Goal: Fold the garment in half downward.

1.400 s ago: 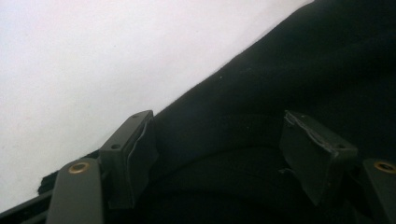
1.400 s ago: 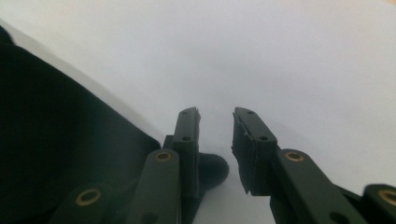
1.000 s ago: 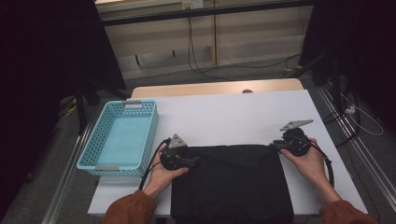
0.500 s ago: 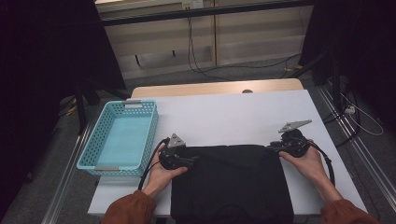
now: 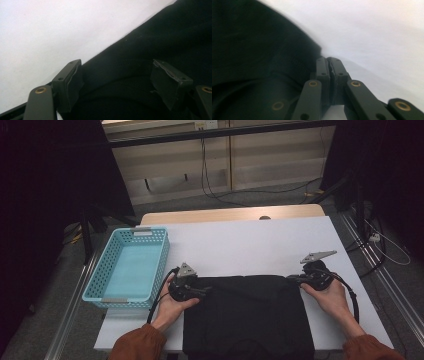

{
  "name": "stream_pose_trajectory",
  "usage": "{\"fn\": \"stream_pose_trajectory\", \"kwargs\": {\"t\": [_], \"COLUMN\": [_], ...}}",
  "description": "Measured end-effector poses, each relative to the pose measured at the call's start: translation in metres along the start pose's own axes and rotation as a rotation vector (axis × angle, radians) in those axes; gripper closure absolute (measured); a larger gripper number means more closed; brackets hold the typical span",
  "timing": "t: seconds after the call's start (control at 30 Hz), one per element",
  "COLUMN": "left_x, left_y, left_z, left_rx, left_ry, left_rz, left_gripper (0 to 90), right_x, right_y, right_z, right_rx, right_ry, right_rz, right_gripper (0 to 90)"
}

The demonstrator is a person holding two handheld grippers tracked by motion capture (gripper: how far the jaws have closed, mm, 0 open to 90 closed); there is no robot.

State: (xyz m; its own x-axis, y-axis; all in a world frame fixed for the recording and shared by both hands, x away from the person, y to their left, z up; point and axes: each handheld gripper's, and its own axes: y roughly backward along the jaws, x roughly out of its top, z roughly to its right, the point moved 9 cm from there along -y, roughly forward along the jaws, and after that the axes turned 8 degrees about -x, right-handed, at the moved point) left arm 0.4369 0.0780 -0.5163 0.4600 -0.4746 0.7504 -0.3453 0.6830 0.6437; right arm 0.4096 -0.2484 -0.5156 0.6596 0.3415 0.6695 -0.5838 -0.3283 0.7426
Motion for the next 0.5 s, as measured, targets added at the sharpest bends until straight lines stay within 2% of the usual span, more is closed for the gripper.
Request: {"fn": "stream_pose_trajectory", "kwargs": {"t": [0.13, 0.37, 0.5], "left_x": [0.001, 0.007, 0.011], "left_y": [0.001, 0.005, 0.007], "left_z": [-0.001, -0.003, -0.005], "left_rx": [0.007, 0.015, 0.019], "left_ry": [0.013, 0.018, 0.028], "left_rz": [0.009, 0.043, 0.056], "left_gripper": [26.1, 26.2, 27.7], "right_x": [0.002, 0.007, 0.007], "right_y": [0.005, 0.008, 0.01], "right_z": [0.013, 0.023, 0.034], "right_rx": [-0.076, -0.162, -0.185], "right_ry": [-0.015, -0.029, -0.063], "right_rz": [0.024, 0.056, 0.062], "right_gripper": [87.0, 87.5, 87.6]}}
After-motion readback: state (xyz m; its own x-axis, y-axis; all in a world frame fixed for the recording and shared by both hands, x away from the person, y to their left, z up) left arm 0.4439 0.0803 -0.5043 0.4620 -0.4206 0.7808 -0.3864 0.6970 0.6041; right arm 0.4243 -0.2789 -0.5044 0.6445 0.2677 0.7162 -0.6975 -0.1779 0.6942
